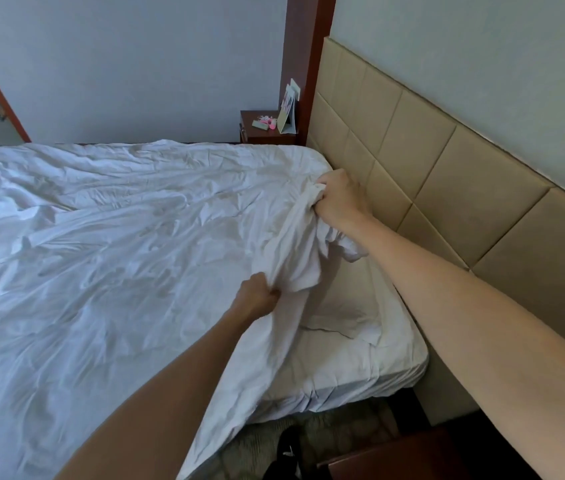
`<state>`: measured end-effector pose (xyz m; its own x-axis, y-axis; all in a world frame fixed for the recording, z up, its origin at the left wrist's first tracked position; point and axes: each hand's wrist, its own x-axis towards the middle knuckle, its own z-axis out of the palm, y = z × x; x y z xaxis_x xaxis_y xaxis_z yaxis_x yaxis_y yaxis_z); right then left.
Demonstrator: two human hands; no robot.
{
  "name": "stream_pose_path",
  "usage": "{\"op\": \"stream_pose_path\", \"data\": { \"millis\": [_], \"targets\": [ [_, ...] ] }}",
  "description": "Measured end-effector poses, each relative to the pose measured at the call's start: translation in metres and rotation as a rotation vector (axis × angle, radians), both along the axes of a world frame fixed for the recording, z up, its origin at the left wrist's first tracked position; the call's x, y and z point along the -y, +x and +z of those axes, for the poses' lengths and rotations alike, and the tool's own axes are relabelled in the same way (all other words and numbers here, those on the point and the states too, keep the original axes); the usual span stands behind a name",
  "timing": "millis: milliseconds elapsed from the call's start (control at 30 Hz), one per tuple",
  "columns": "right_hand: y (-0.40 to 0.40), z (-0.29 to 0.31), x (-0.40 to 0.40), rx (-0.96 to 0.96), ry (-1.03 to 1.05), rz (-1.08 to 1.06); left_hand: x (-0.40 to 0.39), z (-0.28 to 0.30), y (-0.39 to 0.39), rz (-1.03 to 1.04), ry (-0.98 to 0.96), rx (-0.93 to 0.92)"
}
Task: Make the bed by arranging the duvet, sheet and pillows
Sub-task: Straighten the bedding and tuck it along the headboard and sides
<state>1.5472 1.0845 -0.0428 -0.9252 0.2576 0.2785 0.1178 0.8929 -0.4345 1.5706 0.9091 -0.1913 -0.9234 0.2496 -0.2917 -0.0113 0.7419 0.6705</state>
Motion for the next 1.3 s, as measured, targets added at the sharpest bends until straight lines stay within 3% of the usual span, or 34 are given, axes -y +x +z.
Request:
{"op": "stream_pose_path", "data": {
  "millis": [167,367,500,667,900,1100,1300],
  "targets": [
    [-0.002,0.002,-0.033,0.107,0.098,-0.012,0.037,-0.003,-0.03,0.046,0.023,-0.103],
    [-0.005,0.008,-0.068,0.305,0.062,-0.056,0.05,0.097,-0.077,0.01,0.152,-0.4],
    [-0.015,0.015,-0.073,0.233,0.045,-0.068,0.042,0.137,-0.103,-0.062,0.141,-0.477],
    [-0.043,0.015,-0.084,0.181,0.079,-0.11,0.025,0.136,-0.135,-0.062,0.115,-0.445],
    [-0.135,-0.03,-0.121,0.201,0.015,-0.092,-0.005,0.096,-0.209,0.023,0.083,-0.446],
    [-0.237,-0.051,-0.166,0.219,0.017,-0.04,-0.049,0.092,-0.318,0.075,-0.009,-0.454],
    [-0.34,-0.035,-0.221,0.018,0.042,-0.203,-0.124,0.113,-0.418,0.138,-0.063,-0.602]
  ]
}}
